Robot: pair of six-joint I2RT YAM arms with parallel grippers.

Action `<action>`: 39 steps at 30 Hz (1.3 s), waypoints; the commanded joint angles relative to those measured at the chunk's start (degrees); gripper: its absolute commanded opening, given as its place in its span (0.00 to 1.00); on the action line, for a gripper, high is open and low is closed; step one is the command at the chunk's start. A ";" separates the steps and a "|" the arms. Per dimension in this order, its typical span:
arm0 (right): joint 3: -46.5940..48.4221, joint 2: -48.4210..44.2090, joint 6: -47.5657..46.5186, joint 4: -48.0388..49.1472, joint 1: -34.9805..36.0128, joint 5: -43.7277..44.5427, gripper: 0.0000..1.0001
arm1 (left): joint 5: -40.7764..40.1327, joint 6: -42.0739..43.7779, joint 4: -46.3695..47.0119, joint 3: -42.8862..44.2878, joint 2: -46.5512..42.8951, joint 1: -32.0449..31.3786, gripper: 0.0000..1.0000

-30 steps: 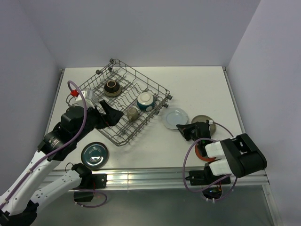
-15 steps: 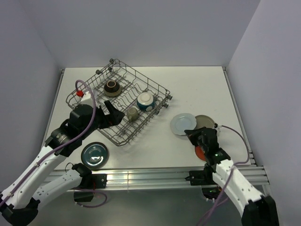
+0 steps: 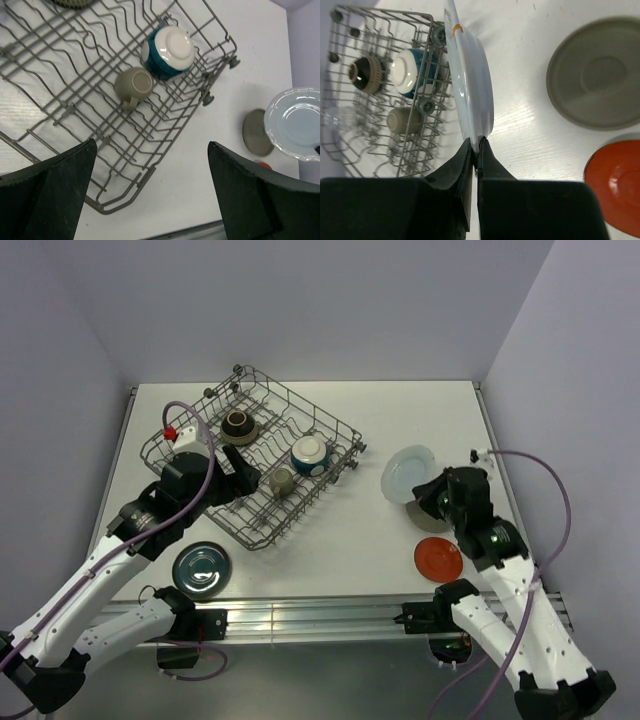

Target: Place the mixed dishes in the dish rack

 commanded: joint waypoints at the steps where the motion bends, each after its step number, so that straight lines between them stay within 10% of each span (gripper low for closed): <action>1: 10.20 6.20 -10.94 2.34 1.30 0.19 0.00 | -7.18 -1.08 -1.68 5.63 2.67 0.17 0.99; 15: 45.36 39.34 -33.01 11.91 20.46 11.26 0.00 | -1.74 0.23 0.77 2.83 3.13 2.80 0.99; 29: 45.29 54.37 -62.11 35.64 26.44 9.42 0.00 | 3.80 -0.91 7.71 -3.32 1.98 3.86 0.98; 39: 53.90 67.90 -68.35 34.52 27.06 4.23 0.00 | 4.50 -1.70 8.60 -5.17 0.58 4.21 0.98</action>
